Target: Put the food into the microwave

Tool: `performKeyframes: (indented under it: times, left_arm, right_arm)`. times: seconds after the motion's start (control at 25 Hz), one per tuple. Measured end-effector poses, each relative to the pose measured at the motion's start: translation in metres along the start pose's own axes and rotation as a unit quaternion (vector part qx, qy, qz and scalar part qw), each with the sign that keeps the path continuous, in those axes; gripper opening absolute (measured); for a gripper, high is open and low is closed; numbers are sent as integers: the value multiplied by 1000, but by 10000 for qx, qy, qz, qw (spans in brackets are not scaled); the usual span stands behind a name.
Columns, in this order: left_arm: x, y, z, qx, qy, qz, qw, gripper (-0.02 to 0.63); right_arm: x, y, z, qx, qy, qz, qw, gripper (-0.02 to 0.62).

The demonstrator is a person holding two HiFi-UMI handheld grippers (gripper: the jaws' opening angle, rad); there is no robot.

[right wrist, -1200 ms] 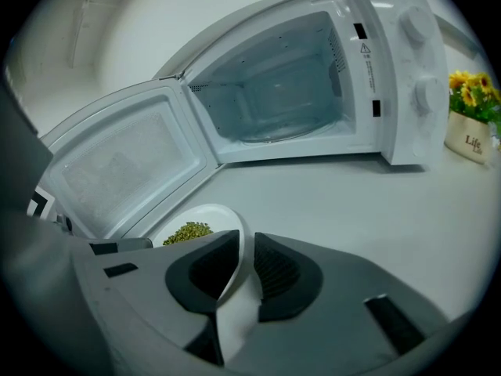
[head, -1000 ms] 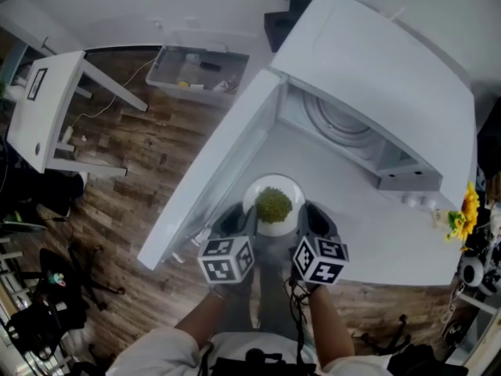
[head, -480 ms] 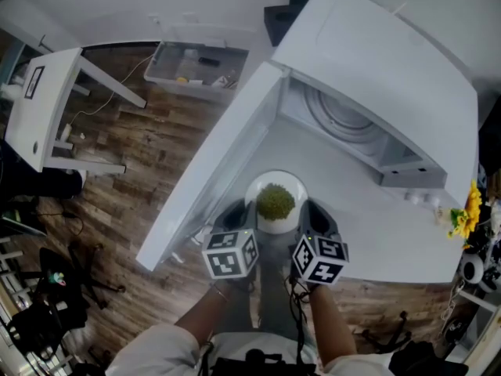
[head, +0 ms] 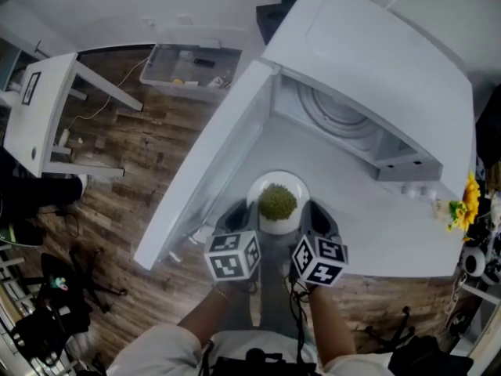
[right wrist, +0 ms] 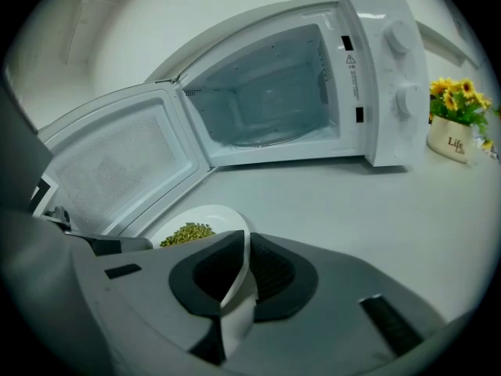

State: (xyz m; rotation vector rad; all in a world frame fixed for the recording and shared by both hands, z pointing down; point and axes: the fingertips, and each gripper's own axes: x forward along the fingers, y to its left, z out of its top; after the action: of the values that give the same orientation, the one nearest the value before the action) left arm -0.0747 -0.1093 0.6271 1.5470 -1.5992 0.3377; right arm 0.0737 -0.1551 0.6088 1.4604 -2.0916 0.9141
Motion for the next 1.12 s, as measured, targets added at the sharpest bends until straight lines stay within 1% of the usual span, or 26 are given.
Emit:
performKeyframes:
  times: [0.4, 0.64, 0.88, 1.12]
  left_arm:
    - [-3, -28, 35, 219, -292, -302, 9989, 78]
    - [-4, -49, 49, 366, -363, -500, 9974, 72]
    - [-2, -71, 62, 422, -385, -746, 9956, 72]
    - [1, -88, 83, 544, -474, -878, 9935, 72]
  right_arm:
    - [-19, -10, 27, 115, -368, -178, 9991, 34]
    - [-31, -21, 51, 183, -642, -312, 9973, 34]
    - [-39, -34, 76, 298, -918, -441, 9944, 32]
    - [-45, -40, 101, 343, -1159, -504, 9914, 31]
